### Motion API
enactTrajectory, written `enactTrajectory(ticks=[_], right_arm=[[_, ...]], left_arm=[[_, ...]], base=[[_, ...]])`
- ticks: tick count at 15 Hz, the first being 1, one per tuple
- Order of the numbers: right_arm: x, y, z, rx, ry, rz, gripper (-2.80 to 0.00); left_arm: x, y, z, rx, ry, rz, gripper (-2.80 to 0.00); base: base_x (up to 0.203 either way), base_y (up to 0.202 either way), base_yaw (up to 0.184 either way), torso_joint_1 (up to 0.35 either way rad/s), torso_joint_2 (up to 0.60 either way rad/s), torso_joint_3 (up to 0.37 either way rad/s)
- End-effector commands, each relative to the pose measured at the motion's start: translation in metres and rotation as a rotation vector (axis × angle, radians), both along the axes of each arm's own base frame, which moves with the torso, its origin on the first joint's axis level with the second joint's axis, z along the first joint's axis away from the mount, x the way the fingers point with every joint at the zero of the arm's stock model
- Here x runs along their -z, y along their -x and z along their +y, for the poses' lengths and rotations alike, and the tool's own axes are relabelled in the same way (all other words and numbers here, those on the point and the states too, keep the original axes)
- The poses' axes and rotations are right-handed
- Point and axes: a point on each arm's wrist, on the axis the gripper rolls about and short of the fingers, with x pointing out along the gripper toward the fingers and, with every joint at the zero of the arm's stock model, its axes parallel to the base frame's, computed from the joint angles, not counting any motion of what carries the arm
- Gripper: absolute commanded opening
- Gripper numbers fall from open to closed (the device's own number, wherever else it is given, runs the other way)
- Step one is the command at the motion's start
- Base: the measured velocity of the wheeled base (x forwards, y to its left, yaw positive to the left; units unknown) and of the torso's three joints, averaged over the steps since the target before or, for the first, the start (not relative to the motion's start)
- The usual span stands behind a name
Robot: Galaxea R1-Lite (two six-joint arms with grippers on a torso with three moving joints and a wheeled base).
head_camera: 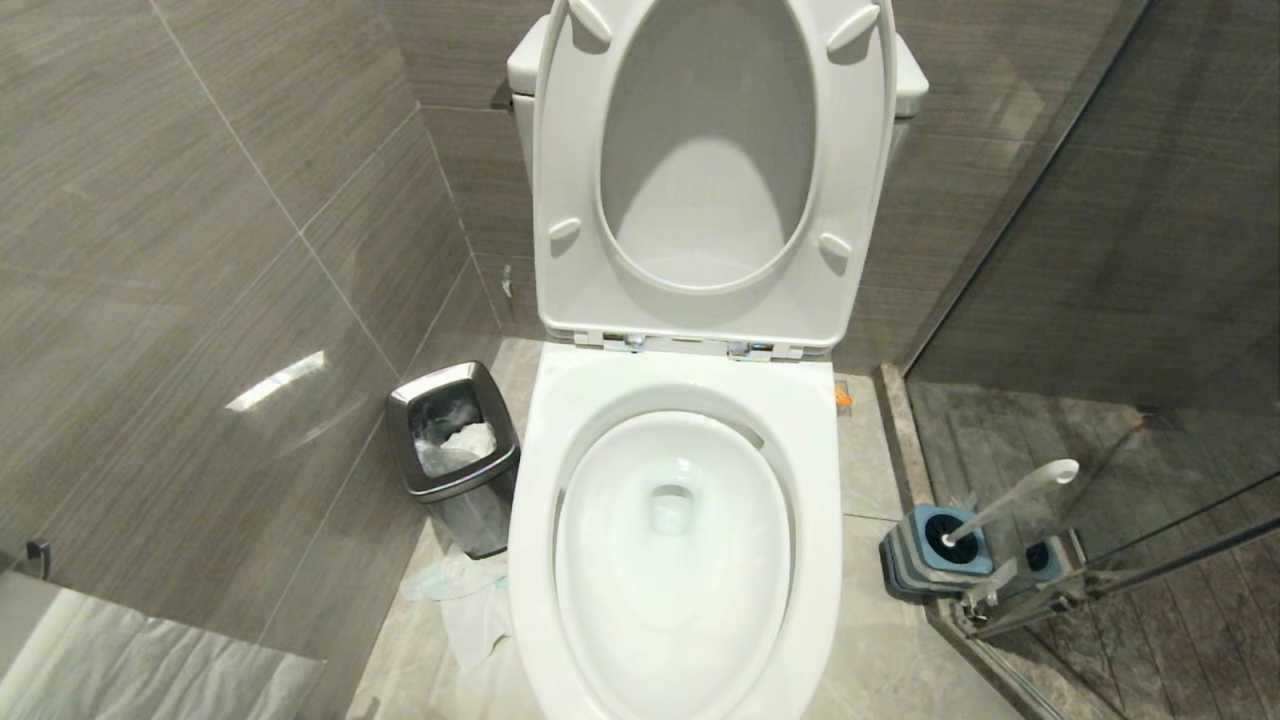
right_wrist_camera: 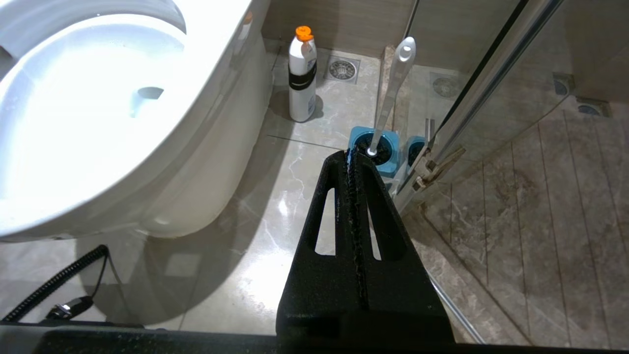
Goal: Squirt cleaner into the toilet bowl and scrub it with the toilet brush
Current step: Pour in the cleaning agent
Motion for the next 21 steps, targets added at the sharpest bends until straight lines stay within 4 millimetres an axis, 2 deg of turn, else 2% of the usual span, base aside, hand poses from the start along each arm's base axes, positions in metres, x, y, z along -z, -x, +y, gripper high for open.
enactTrajectory(ticks=[1,21], right_arm=[[0.0003,-0.0001,0.0,0.0,-0.014,0.0,-2.8],[0.0003,-0.0001,0.0,0.0,-0.014,0.0,-2.8]], left_arm=[[-0.0002,0.0,0.0003,-0.015,-0.005,0.001,-2.8],[-0.0005,0.0,0.0001,-0.007,0.003,0.0,-2.8]], base=[[0.0,0.0,0.0,0.0,0.0,0.0],[0.0,0.0,0.0,0.0,0.0,0.0]])
